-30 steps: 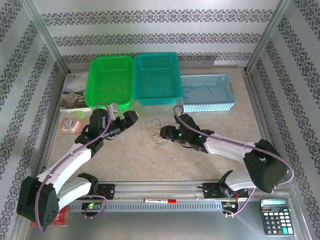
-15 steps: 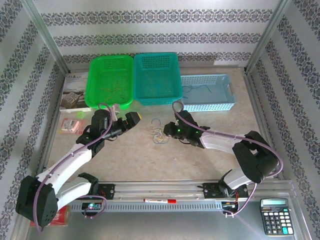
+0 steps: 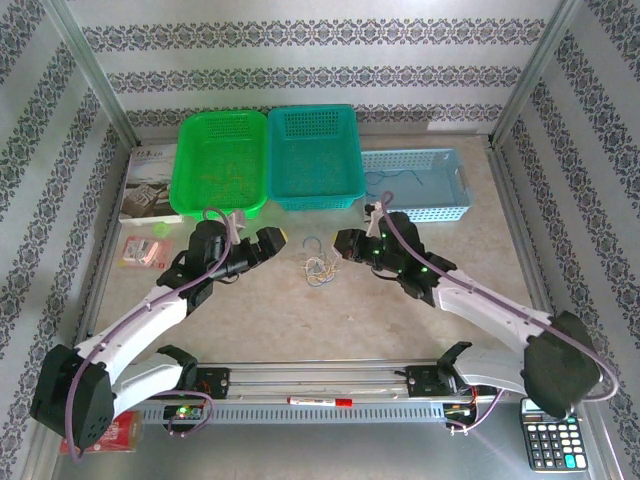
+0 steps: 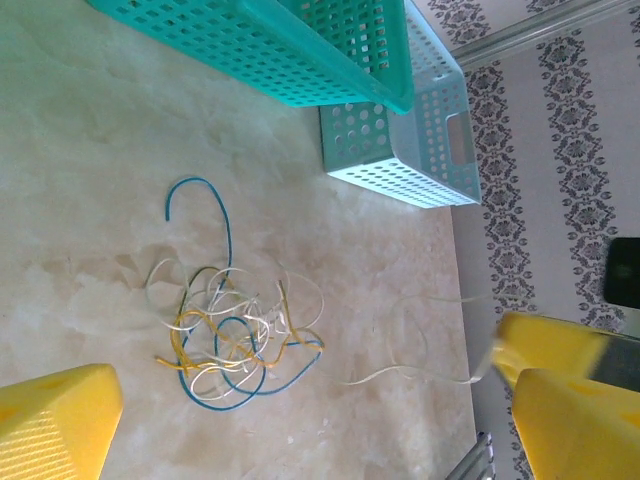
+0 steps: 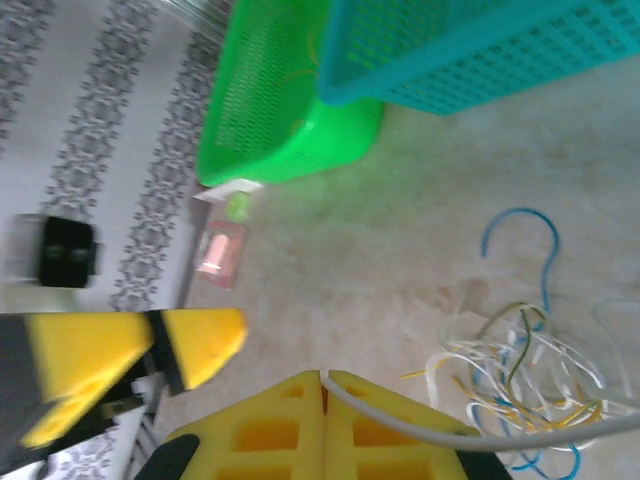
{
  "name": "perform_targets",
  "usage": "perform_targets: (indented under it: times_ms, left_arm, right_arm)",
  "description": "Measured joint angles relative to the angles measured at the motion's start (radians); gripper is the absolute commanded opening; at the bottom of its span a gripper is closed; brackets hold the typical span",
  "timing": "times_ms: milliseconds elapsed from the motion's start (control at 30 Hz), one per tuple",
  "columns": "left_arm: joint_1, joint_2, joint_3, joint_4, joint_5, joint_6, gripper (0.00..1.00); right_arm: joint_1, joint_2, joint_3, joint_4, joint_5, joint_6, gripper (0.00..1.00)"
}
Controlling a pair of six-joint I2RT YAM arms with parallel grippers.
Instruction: Untangle the cables
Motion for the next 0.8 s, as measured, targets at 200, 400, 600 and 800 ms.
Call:
perform_targets:
  times_ms: [200, 400, 600, 800]
  left_arm:
    - [-0.011, 0.035, 0.0, 0.005, 0.001, 0.002, 1.0]
    - [-0.016, 0.061, 0.0, 0.021, 0.001, 0.002, 1.0]
    - [-0.016, 0.062, 0.0, 0.024, 0.001, 0.003, 1.0]
    - [-0.017, 0.062, 0.0, 0.024, 0.001, 0.007, 1.0]
  right_arm:
    - [-0.002, -0.104, 0.0, 0.017, -0.015, 0.022, 0.0]
    - [-0.002, -0.113, 0.014, 0.019, -0.052, 0.022, 0.0]
    - [-0.001, -0.12, 0.071, 0.034, -0.093, 0.005, 0.0]
    - [-0.001, -0.133, 0.084, 0.056, -0.117, -0.029, 0.0]
